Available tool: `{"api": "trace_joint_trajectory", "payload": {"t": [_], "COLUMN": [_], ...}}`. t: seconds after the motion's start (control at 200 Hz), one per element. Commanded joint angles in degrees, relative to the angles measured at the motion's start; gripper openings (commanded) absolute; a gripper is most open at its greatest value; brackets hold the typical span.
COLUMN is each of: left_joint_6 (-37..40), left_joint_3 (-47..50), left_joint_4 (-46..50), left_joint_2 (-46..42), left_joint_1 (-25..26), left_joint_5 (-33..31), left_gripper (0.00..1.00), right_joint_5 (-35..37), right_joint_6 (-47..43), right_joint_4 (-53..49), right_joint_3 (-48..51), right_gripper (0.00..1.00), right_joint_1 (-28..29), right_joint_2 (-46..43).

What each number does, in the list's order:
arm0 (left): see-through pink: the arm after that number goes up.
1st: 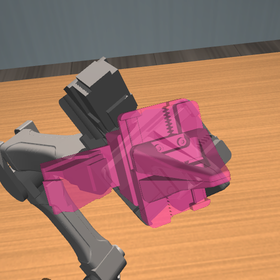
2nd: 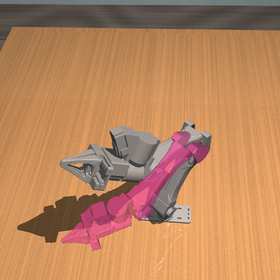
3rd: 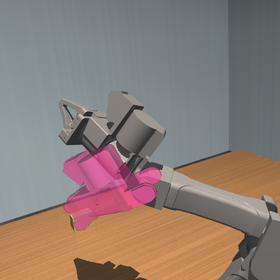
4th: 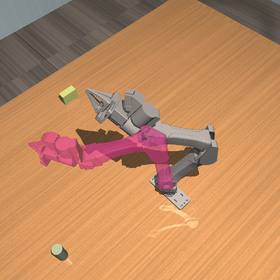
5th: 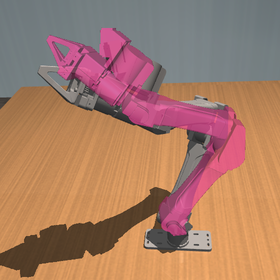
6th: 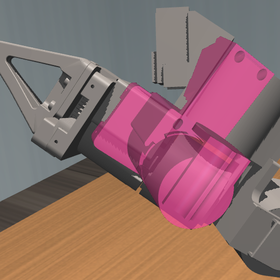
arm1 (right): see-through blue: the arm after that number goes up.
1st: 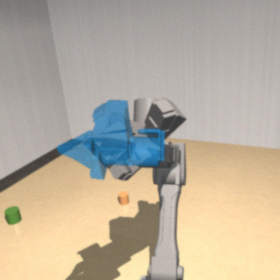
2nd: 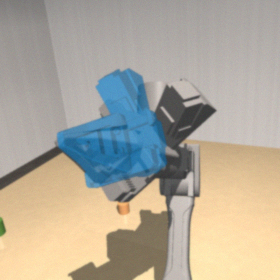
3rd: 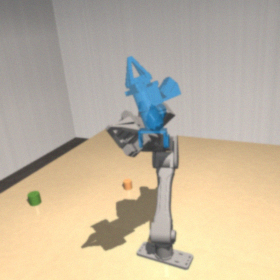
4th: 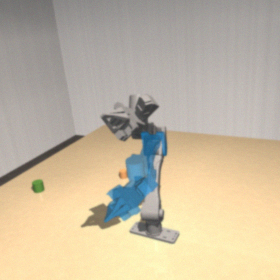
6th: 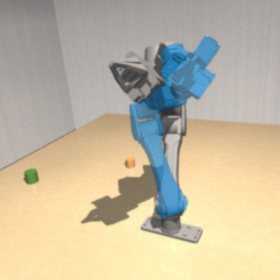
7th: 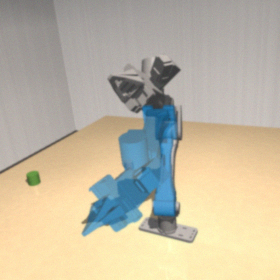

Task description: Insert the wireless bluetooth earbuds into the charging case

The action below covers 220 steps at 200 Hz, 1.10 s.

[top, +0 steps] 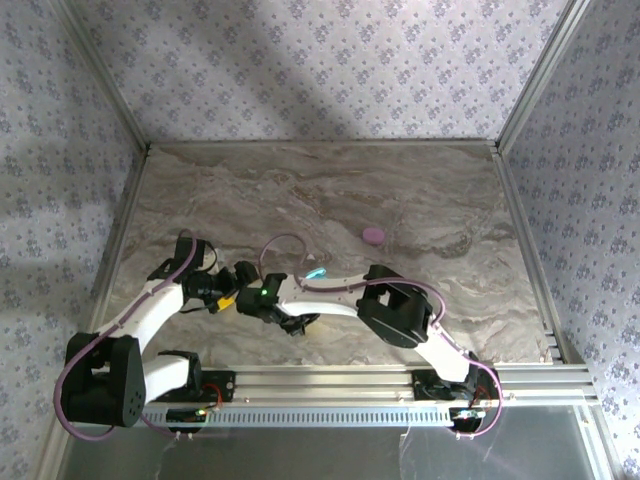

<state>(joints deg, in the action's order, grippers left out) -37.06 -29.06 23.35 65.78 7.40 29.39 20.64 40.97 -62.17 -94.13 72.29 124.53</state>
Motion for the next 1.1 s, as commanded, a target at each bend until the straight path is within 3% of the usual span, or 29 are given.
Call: {"api": "trace_joint_trajectory", "payload": {"t": [0.0, 0.32, 0.64, 0.895, 1.094], "left_joint_6": [0.52, -4.80, -6.52, -7.23, -7.58], "left_joint_3": [-0.21, 2.14, 6.14, 6.28, 4.68], "left_joint_4": [-0.24, -6.30, -12.95, -13.96, -14.98], "left_joint_2": [-0.57, -6.30, -17.45, -16.36, -11.47], "left_joint_1": [1.94, 12.18, 22.52, 23.80, 23.80], "left_joint_5": [1.04, -2.80, -6.53, -7.94, -7.72], "left_gripper": [1.00, 1.00, 1.00, 1.00, 1.00], "right_joint_5": [-0.25, -5.35, -22.31, -31.74, -32.55], "right_joint_6": [1.04, -1.06, -2.90, -1.91, -1.26], "right_joint_4": [3.11, 19.48, 43.32, 60.62, 69.86], "right_joint_3": [3.16, 19.61, 41.34, 51.28, 53.99], "right_gripper": [0.16, 0.16, 0.16, 0.16, 0.16], "right_joint_1": [-0.96, -6.48, -18.49, -24.51, -24.94], "right_joint_2": [-5.91, -23.29, -40.85, -44.26, -42.03]}}
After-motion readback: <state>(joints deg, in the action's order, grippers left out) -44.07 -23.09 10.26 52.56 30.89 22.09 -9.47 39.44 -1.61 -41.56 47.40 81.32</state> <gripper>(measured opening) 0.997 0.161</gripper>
